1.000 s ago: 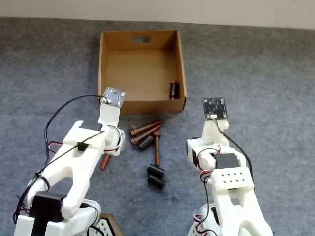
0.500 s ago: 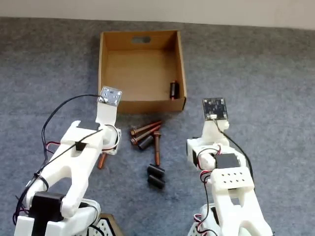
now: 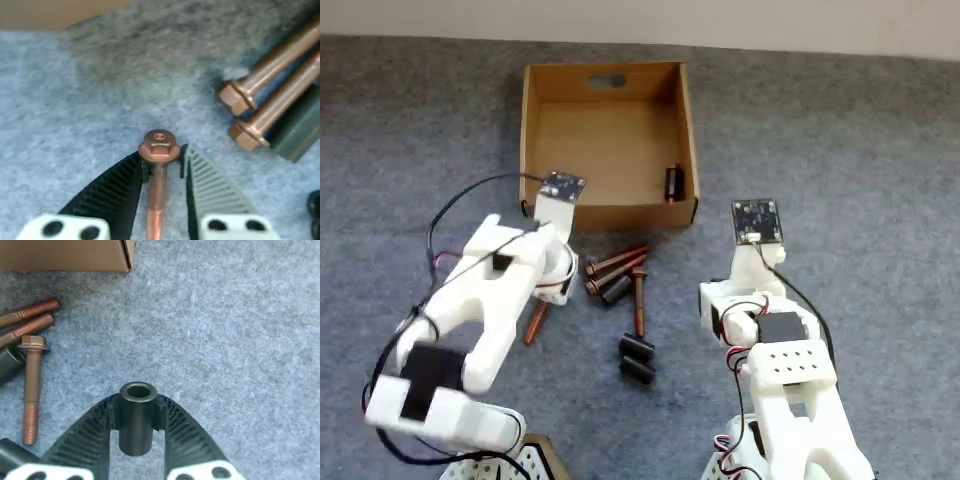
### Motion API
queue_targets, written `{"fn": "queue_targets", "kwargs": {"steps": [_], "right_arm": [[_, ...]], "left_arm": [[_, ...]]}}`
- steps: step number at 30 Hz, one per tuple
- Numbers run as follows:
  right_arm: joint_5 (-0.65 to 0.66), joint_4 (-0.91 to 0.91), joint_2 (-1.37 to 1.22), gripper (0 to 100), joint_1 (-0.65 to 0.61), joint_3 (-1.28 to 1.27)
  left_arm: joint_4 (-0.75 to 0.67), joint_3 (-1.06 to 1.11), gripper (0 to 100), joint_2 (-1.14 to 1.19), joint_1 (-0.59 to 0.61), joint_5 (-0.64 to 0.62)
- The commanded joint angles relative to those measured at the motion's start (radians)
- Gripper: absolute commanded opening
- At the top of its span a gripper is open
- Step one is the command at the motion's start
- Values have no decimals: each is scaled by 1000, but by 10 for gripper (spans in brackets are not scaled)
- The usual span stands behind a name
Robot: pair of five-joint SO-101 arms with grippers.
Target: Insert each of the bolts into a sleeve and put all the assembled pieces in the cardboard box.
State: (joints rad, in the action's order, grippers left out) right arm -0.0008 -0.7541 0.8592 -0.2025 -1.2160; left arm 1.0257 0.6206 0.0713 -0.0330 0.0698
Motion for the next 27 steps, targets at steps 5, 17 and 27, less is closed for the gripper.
{"fn": "queue_targets", "kwargs": {"steps": [5,17,27], "right_arm": [[-5,16,24,6,-2,10],[-11,13,25,6,-2,19],[-6,-104,220,6,-8,162]], "left_arm": [[75,-107,12,107,21,8],[101,-8,9,-193,16,3],[-18,211,12,-914,18,2]]}}
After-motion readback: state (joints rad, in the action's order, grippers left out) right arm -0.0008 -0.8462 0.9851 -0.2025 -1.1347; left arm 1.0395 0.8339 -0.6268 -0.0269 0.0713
